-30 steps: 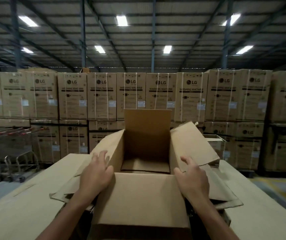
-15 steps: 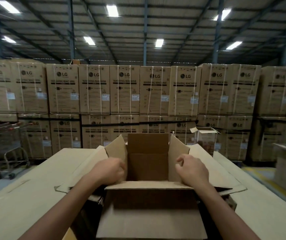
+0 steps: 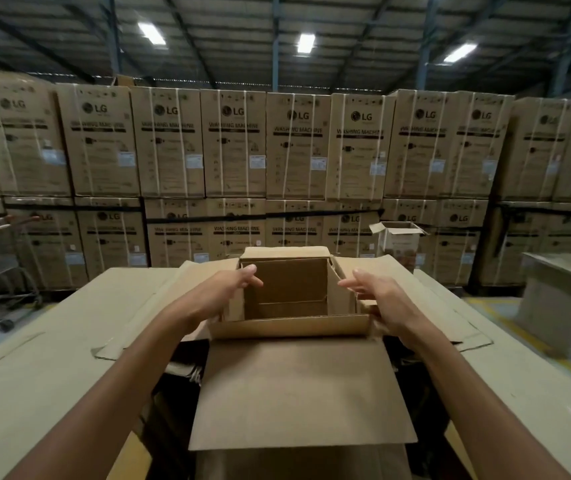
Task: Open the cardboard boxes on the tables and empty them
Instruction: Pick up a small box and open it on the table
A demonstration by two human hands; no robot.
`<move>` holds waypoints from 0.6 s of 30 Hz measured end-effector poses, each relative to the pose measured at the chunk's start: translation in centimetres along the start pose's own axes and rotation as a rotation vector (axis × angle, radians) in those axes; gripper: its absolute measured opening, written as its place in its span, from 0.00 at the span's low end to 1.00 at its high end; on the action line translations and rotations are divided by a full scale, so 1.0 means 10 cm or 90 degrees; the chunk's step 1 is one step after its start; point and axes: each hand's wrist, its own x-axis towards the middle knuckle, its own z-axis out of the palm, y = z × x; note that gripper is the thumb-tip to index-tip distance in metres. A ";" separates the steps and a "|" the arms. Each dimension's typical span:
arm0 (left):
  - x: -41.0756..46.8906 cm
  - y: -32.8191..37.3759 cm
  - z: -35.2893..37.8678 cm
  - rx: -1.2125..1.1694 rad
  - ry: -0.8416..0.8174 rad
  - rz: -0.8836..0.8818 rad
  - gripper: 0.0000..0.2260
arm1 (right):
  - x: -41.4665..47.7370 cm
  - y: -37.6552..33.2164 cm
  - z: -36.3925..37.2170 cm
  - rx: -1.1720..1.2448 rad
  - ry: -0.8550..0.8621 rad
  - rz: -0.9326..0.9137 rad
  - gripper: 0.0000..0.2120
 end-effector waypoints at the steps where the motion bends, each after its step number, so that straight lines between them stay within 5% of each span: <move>1: 0.02 -0.03 0.03 0.030 -0.023 -0.015 0.21 | -0.01 0.03 0.02 -0.045 -0.028 0.020 0.25; 6: 0.15 -0.34 0.37 0.541 -0.046 -0.032 0.24 | -0.09 0.16 0.30 -0.679 -0.112 -0.009 0.24; 18: 0.04 -0.27 0.46 0.499 0.061 0.018 0.28 | -0.11 0.27 0.28 -0.657 -0.099 -0.040 0.28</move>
